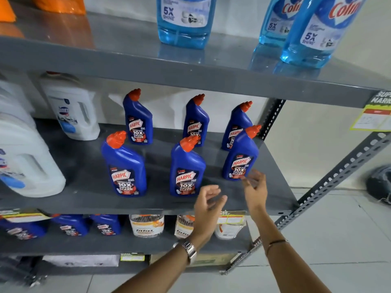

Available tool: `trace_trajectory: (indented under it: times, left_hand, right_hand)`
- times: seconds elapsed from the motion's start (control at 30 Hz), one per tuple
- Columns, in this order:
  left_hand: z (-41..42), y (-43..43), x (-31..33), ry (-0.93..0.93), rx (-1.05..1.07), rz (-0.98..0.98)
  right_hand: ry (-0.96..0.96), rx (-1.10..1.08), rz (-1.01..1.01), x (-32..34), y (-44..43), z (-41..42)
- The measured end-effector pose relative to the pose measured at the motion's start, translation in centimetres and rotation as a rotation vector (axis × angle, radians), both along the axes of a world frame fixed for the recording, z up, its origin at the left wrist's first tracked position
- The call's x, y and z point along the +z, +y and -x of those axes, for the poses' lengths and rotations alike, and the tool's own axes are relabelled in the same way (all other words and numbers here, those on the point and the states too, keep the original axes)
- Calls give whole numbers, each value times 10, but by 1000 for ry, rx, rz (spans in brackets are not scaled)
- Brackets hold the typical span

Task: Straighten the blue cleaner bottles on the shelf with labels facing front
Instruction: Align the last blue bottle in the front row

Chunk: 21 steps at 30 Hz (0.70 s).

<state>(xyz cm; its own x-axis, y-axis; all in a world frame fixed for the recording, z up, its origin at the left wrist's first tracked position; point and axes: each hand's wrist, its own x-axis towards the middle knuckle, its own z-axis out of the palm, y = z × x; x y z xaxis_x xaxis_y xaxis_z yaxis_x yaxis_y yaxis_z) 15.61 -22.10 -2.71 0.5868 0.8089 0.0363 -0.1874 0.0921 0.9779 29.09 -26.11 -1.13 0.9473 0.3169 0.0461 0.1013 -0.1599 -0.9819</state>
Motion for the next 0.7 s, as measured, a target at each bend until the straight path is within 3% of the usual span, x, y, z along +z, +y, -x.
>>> trace_trajectory:
  times: [0.2,0.33,0.7]
  left_hand:
    - [-78,51,20,104,4,6]
    - [-109,66,22,118,-184,22]
    - [-90,47,31,132,-71,-17]
  right_hand:
    - [115,191,33,15,2,-59]
    - [190,292,26,14,8,-75]
    - [125,333,76,12,-7,-59]
